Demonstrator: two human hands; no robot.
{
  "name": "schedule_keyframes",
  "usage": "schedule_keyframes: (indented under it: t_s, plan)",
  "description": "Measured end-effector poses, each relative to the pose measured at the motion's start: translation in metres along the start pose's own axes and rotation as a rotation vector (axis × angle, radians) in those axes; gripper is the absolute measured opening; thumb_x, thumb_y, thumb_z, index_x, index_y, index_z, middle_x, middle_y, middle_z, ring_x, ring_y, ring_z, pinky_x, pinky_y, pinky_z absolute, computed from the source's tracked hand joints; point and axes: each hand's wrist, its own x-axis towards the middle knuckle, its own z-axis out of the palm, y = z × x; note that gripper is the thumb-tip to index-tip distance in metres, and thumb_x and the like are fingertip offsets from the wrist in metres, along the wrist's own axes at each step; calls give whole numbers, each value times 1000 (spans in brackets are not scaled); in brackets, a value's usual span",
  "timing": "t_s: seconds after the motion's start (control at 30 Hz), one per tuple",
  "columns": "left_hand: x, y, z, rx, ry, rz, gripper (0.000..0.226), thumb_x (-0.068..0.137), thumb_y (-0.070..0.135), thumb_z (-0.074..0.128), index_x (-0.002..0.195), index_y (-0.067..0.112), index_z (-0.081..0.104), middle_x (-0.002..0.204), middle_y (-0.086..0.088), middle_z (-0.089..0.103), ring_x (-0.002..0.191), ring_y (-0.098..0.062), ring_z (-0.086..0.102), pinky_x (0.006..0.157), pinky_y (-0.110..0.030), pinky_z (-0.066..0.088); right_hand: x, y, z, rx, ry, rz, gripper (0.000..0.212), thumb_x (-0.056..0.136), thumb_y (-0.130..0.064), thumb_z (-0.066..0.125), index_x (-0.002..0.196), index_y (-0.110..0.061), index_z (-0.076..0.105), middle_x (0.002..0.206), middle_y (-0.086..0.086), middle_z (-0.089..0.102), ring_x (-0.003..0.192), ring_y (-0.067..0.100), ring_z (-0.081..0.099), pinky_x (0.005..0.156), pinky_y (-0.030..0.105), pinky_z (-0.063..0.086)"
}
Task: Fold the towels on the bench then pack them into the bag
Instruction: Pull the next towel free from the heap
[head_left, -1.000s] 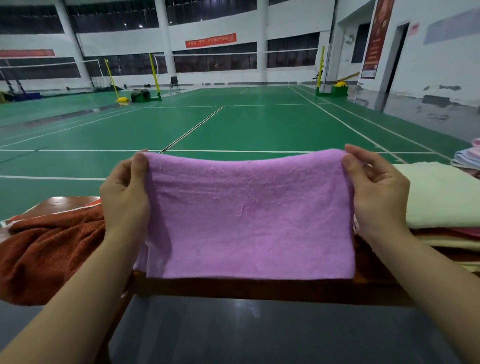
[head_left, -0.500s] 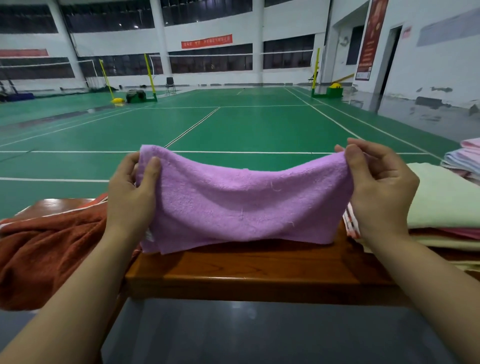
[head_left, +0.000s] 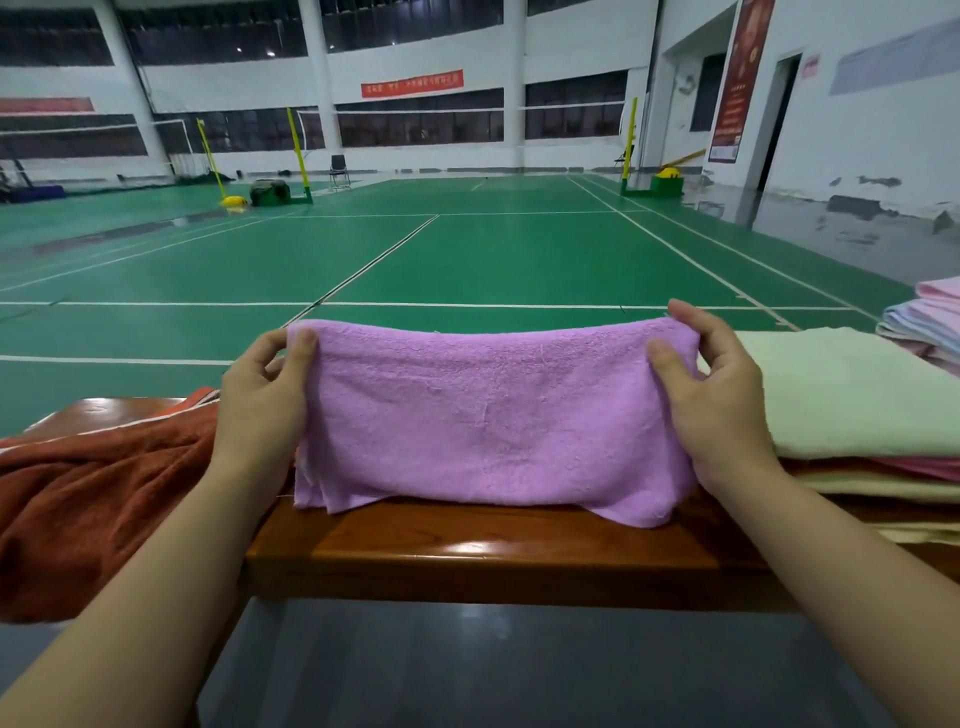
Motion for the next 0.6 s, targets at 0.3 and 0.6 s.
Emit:
schedule_keyframes:
  t_s: [0.3, 0.6]
  plan:
    - [18, 4, -2, 285, 39, 91, 34, 105, 34, 52, 133, 16, 58, 128, -2, 63, 115, -18, 58, 97, -32, 42, 9, -11, 2, -98, -182, 66, 71, 87, -17, 78, 149, -28, 44, 149, -8, 49, 135, 11, 49, 117, 38, 38]
    - [5, -47, 0, 935, -172, -125, 37, 99, 46, 54, 115, 13, 53, 119, -21, 66, 108, -41, 62, 90, -45, 47, -19, 19, 18, -1055, -497, 44, 72, 95, -38, 65, 153, -19, 27, 145, 10, 44, 130, 32, 51, 102, 42, 46]
